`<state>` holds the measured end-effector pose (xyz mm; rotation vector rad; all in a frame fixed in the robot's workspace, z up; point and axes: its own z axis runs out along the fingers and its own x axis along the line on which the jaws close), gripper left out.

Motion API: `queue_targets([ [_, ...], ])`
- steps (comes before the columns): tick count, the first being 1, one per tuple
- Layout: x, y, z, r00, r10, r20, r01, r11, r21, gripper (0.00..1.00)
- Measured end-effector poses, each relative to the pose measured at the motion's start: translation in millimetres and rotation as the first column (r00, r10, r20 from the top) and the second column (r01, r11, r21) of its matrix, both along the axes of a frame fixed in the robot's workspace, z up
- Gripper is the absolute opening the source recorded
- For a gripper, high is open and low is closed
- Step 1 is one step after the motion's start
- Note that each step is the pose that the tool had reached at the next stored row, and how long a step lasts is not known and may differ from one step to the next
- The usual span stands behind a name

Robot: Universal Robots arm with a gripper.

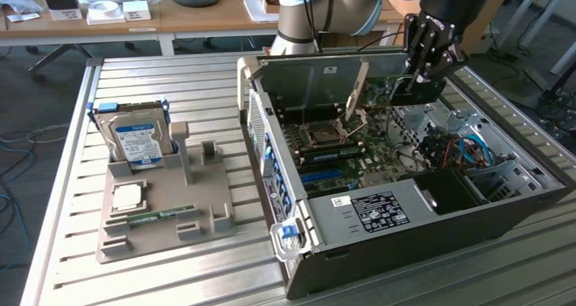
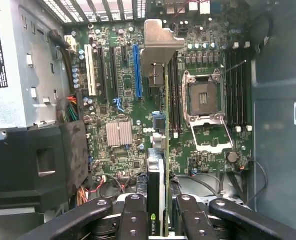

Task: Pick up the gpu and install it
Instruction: 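Insert the gpu into the slot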

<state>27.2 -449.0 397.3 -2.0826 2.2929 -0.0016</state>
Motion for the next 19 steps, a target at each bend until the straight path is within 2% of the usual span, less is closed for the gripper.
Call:
queue_targets([
  [6,-1.2,0.2,0.0,1.0,0.0,0.0,0.0,1.0,-0.0002,0.27],
  [7,-6.4,2.5,0.0,1.0,0.0,0.0,0.0,1.0,-0.0021,0.27],
  [8,-9.6,6.8,-0.1,1.0,0.0,0.0,0.0,1.0,-0.0038,0.27],
  [19,-10.4,7.7,-0.9,1.0,0.0,0.0,0.0,1.0,-0.0043,0.27],
])
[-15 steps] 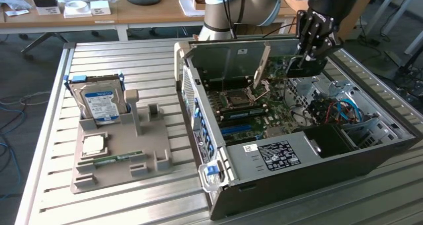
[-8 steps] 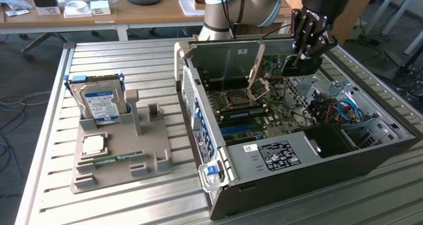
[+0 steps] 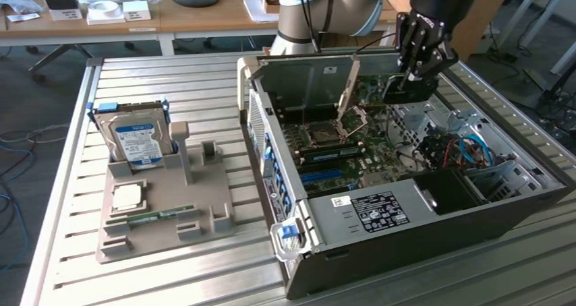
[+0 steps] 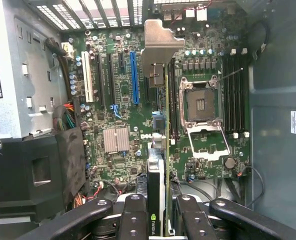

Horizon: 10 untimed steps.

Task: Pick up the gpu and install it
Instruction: 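Insert the gpu into the slot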

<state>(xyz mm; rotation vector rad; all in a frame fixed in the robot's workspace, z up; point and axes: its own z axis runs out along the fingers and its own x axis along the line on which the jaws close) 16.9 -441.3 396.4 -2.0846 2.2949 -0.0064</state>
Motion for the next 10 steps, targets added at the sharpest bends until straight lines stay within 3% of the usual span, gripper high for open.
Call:
queue_targets([
  [10,0.0,0.0,-2.9,1.0,0.0,0.0,0.0,1.0,0.0002,0.27],
])
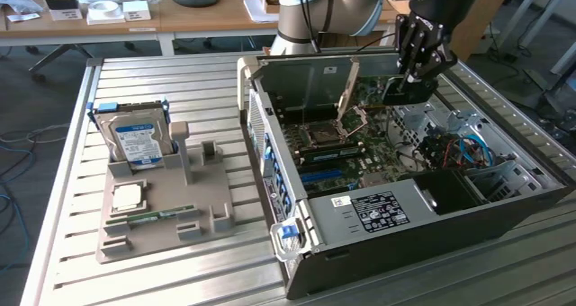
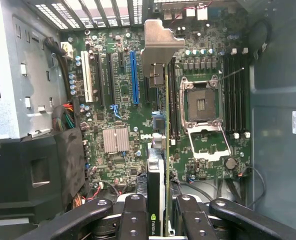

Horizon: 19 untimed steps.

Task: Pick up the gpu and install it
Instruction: 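Insert the gpu into the slot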

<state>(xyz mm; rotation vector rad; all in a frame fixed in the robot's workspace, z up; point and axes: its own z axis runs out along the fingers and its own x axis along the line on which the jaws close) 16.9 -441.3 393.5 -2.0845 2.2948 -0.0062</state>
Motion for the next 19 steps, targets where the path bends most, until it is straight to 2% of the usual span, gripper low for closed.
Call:
queue_targets([
  [11,0.0,0.1,-0.7,1.0,0.0,0.0,0.0,1.0,0.0,0.27],
  [19,-1.6,-0.1,-6.8,1.0,0.001,0.0,-0.001,1.0,-0.0001,0.27],
])
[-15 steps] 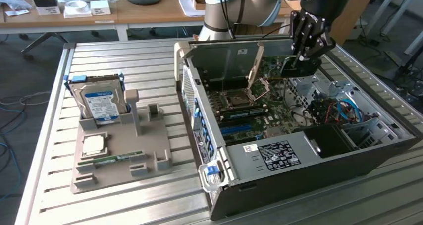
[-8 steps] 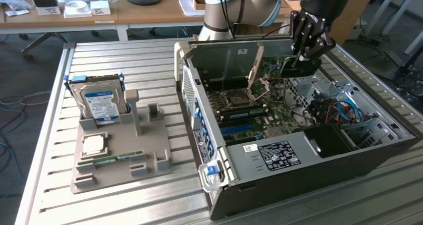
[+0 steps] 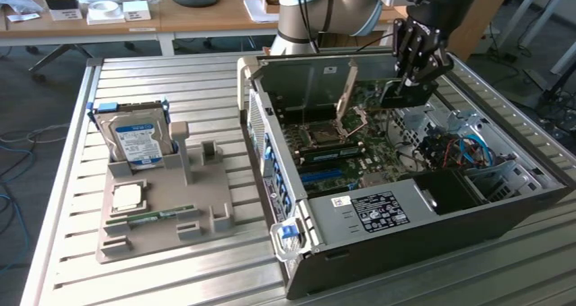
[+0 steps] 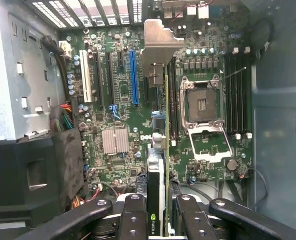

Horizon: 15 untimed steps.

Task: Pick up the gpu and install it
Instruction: 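Insert the gpu into the slot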

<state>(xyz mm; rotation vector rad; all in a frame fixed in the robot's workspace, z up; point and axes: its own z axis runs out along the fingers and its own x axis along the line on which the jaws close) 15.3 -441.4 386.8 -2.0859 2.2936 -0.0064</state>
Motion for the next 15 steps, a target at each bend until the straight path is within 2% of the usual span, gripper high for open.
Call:
queue_targets([
  [15,-12.0,-4.7,-1.2,1.0,0.01,0.0,-0.01,1.0,-0.0006,0.27],
])
